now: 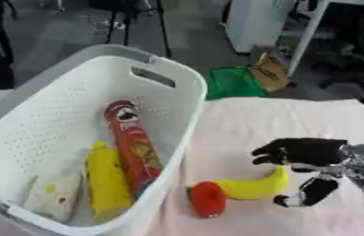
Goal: Pick up objects on the table and place them in the box.
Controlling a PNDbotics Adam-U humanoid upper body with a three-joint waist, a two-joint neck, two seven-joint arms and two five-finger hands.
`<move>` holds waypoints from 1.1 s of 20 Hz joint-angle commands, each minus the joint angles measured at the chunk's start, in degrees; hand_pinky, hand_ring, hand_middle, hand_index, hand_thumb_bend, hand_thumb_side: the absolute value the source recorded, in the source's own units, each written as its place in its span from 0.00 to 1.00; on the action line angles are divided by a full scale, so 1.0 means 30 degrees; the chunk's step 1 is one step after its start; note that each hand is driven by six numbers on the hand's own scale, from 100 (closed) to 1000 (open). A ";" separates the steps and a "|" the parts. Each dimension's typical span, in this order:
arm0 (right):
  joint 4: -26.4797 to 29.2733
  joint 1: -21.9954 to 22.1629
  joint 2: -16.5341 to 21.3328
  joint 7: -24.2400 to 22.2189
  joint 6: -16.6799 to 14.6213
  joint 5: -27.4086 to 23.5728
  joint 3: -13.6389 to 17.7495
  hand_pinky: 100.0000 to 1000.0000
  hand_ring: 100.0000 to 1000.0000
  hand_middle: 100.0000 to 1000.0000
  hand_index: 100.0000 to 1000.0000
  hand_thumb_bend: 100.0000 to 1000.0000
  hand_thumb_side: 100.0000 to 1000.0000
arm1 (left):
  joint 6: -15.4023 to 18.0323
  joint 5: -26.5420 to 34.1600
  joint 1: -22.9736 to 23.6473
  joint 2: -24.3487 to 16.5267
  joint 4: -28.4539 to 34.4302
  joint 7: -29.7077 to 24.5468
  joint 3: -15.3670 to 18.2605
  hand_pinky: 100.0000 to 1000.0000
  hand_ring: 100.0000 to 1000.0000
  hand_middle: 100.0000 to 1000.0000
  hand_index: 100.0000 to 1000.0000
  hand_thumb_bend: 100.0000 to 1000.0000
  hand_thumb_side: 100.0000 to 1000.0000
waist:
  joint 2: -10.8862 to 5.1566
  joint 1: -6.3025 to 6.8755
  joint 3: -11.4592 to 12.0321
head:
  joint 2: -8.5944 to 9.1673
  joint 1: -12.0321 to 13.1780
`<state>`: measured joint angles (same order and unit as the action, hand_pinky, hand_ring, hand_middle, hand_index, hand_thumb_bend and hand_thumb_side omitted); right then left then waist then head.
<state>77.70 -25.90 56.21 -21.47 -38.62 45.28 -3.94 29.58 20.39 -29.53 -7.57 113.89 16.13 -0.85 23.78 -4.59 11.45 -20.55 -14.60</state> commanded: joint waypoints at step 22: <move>-0.0645 0.0215 0.0202 0.2194 0.0299 0.2997 0.0266 0.99 1.00 0.98 0.97 0.34 0.53 | 0.0038 0.0091 -0.0464 -0.0200 0.0234 0.0023 -0.0059 0.53 0.38 0.51 0.59 0.00 0.89 | 0.0049 -0.0310 0.0490 | 0.0568 -0.0051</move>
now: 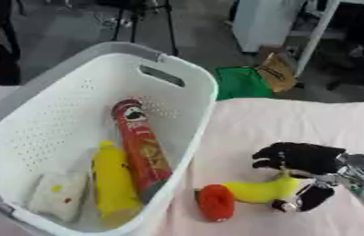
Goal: Pick up objects on the table and place them in the box.
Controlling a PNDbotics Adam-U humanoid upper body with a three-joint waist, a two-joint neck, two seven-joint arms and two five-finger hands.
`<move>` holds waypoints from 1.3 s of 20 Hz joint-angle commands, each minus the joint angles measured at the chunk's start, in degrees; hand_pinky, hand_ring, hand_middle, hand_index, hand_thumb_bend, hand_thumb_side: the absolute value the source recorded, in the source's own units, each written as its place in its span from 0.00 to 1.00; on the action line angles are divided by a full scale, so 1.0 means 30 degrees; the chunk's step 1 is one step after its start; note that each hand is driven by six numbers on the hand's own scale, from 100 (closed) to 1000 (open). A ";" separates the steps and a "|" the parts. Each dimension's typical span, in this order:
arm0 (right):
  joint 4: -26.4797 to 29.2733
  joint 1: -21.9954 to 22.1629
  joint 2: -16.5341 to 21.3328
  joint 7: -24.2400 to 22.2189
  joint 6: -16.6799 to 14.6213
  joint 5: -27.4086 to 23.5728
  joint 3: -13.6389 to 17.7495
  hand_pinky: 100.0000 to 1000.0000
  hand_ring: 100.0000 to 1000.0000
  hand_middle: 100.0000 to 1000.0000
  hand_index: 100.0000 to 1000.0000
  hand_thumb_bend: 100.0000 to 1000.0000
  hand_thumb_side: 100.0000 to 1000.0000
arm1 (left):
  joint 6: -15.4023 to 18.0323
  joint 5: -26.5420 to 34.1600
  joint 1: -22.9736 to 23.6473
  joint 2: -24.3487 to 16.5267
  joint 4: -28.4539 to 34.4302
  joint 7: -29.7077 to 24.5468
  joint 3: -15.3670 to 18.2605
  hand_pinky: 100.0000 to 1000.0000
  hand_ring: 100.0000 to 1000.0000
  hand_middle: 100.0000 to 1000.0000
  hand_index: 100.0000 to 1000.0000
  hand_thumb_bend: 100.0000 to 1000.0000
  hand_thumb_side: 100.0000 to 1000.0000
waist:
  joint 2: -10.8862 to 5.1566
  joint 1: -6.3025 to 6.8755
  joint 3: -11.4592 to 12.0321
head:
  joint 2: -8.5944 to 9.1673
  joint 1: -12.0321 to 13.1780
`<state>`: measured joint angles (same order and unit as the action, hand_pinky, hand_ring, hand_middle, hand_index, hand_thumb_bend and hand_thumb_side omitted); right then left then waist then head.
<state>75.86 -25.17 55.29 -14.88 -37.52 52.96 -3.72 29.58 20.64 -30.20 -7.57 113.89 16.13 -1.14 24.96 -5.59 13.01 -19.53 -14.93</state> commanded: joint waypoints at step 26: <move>-0.0056 0.0050 0.0730 -0.1529 -0.1122 -0.0085 -0.0001 0.99 1.00 0.82 0.71 0.26 0.53 | 0.0106 -0.0106 -0.0199 -0.0325 0.0234 0.0033 0.0070 0.53 0.38 0.51 0.59 0.00 0.89 | -0.0403 -0.0216 -0.0165 | 0.0188 0.0500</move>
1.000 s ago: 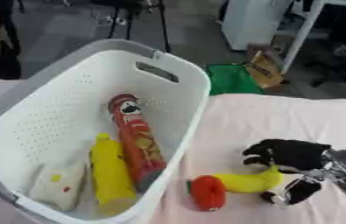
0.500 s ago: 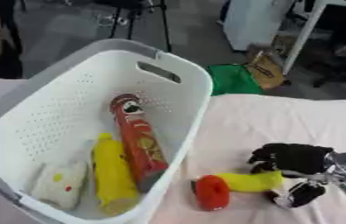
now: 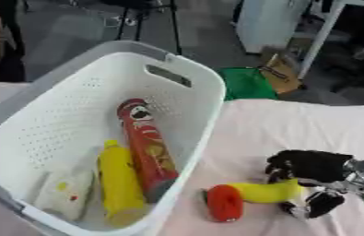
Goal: Pick up objects on the table and place them in the box.
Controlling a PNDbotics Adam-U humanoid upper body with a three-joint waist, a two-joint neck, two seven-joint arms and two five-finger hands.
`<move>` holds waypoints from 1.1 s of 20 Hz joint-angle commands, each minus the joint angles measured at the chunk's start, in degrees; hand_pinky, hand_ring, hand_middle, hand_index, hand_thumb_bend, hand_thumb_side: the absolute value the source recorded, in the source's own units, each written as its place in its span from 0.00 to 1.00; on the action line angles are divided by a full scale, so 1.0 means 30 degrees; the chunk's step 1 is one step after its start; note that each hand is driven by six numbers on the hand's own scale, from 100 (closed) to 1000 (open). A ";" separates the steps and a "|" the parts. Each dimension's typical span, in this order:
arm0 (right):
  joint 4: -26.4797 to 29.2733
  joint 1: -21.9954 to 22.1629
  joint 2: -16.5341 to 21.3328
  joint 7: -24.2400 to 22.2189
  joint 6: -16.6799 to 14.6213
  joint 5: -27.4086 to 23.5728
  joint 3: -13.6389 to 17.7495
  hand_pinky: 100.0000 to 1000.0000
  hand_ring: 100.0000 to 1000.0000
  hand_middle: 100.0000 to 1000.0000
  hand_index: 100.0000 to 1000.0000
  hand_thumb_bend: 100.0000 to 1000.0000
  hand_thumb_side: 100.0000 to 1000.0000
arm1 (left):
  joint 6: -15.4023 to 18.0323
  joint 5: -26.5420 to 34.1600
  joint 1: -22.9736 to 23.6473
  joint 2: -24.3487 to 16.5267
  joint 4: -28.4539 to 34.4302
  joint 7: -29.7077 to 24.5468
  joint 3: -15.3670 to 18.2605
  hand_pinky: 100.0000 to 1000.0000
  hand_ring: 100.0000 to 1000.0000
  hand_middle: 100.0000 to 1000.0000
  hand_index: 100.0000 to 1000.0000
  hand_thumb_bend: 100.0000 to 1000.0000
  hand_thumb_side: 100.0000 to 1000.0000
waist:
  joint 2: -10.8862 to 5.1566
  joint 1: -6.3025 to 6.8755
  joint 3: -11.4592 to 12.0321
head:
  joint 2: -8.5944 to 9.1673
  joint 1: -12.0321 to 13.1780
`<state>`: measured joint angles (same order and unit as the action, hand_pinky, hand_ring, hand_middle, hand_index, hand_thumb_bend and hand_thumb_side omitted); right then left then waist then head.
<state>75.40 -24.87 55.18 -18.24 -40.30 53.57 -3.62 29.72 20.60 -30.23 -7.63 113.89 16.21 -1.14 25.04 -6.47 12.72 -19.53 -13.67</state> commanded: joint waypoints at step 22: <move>0.0585 -0.0356 0.0748 -0.0231 0.0537 -0.1916 0.0008 0.96 0.97 0.68 0.48 0.15 0.52 | 0.0124 -0.0142 -0.0176 -0.0269 0.0234 0.0002 0.0079 0.53 0.38 0.51 0.59 0.00 0.89 | -0.0470 0.0079 -0.0069 | 0.0312 0.0069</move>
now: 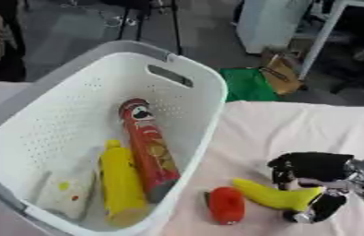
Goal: Pick up objects on the table and place them in the box.
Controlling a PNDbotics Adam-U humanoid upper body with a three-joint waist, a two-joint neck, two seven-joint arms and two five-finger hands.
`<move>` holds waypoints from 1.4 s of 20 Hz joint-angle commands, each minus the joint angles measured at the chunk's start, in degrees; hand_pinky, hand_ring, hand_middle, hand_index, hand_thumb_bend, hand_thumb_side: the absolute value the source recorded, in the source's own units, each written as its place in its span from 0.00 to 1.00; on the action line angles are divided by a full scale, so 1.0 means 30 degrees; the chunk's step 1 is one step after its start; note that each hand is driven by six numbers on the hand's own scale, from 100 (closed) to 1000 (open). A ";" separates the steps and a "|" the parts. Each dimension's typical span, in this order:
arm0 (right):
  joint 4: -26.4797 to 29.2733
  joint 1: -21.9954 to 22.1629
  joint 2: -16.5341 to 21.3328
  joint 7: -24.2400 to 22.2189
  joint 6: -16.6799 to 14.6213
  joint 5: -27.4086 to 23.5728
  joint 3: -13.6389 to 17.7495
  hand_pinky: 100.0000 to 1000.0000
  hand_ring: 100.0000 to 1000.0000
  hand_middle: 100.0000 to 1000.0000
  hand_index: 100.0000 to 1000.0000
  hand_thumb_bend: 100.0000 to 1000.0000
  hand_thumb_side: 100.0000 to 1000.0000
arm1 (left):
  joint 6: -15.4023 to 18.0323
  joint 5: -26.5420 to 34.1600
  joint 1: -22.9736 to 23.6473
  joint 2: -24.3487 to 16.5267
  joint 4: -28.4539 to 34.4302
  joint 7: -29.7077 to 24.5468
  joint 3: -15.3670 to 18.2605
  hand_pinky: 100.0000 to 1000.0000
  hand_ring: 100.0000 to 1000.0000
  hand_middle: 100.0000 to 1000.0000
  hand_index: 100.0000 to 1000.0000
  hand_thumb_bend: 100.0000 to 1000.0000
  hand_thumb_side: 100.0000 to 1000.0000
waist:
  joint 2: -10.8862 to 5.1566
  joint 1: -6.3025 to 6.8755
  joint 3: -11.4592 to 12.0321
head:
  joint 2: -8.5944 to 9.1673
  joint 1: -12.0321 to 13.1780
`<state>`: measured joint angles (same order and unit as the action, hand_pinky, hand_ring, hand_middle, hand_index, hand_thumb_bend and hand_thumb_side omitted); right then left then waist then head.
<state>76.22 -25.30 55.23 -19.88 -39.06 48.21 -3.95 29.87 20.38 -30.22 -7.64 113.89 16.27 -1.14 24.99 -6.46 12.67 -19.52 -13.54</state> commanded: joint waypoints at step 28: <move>0.1140 -0.0215 0.2045 0.1772 0.0594 -0.0781 0.0417 0.95 0.96 0.65 0.44 0.03 0.52 | 0.0018 -0.0317 0.0067 -0.0356 0.0234 -0.0180 0.0112 0.53 0.38 0.51 0.59 0.00 0.89 | -0.1088 0.0129 -0.0774 | 0.0254 0.0567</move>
<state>78.59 -25.46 57.91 -15.02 -37.36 46.62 -3.85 29.93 19.69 -29.67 -7.67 113.89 15.94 -1.12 23.33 -6.29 10.54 -19.52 -12.04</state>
